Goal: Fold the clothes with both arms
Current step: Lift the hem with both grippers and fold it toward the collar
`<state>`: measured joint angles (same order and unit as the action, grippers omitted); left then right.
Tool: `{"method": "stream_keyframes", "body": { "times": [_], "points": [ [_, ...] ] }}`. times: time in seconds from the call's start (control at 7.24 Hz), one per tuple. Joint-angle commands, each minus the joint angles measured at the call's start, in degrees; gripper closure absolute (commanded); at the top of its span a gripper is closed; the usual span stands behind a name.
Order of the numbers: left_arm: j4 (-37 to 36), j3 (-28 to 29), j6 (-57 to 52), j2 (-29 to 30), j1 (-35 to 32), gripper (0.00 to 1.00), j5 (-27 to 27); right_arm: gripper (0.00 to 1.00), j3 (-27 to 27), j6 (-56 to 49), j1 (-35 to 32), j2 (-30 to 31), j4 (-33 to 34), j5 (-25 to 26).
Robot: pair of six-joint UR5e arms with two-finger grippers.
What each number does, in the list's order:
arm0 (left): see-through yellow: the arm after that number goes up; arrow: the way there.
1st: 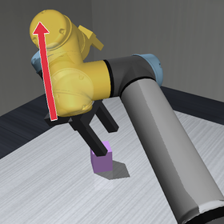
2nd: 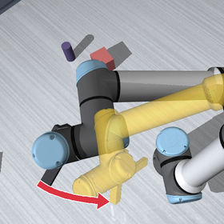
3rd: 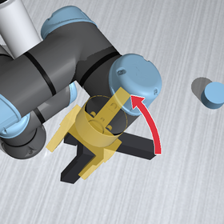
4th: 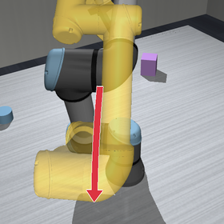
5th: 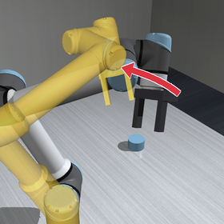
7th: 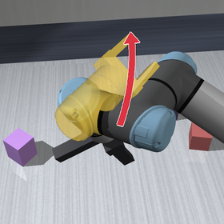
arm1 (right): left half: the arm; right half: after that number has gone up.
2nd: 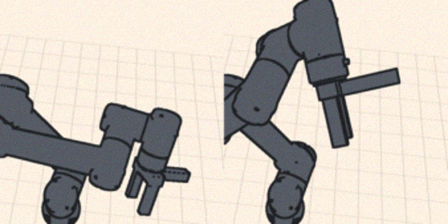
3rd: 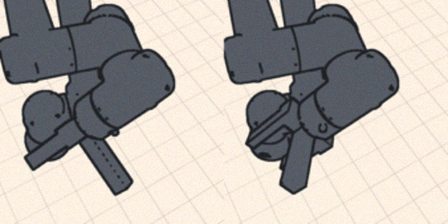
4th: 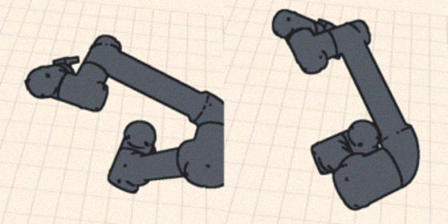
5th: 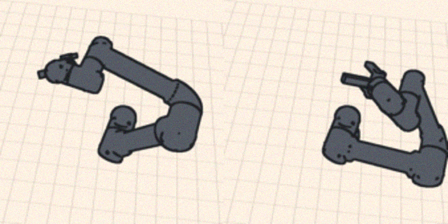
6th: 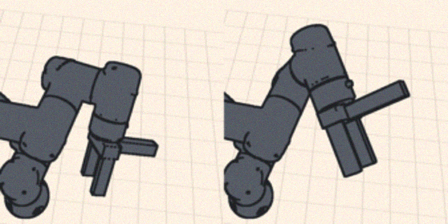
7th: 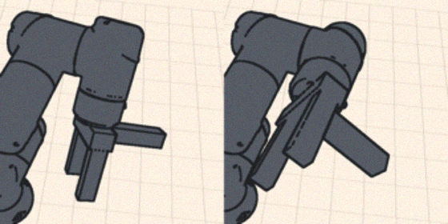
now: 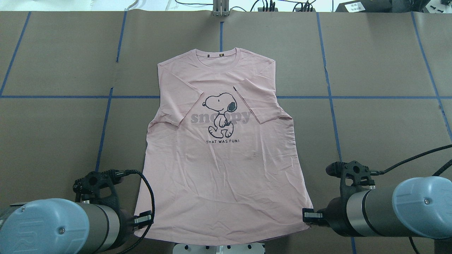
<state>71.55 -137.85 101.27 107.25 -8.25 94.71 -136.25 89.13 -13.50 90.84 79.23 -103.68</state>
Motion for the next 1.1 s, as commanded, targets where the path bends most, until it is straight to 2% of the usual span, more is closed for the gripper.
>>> {"method": "stream_keyframes", "body": {
  "times": [0.0,0.28,0.41,0.55,0.83,0.97],
  "points": [
    [0.34,1.52,-3.25,1.03,-1.32,1.0,-0.66,1.0,3.43,-4.46,-5.27,-4.06,-0.31,-0.21],
    [2.19,5.11,-13.5,2.52,-11.29,1.0,-0.32,1.0,10.88,-15.78,-16.41,-11.01,-0.75,-1.78],
    [4.37,8.7,-17.65,4.01,-15.61,1.0,-0.14,1.0,15.79,-18.7,-21.17,-15.91,-0.75,-3.1],
    [8.31,13.78,-19.43,4.72,-18.61,1.0,-0.14,1.0,22.8,-19.86,-25.3,-21.7,-0.83,-3.37],
    [18.49,22.57,-21.64,6.73,-25.55,1.0,0.21,1.0,35.47,-21.02,-29.2,-30.68,-1.01,-2.67],
    [22.72,32.02,-24.25,11.62,-29.94,1.0,0.99,1.0,44.32,-21.02,-31.39,-36.38,-4.32,-2.67]
  ]
}}
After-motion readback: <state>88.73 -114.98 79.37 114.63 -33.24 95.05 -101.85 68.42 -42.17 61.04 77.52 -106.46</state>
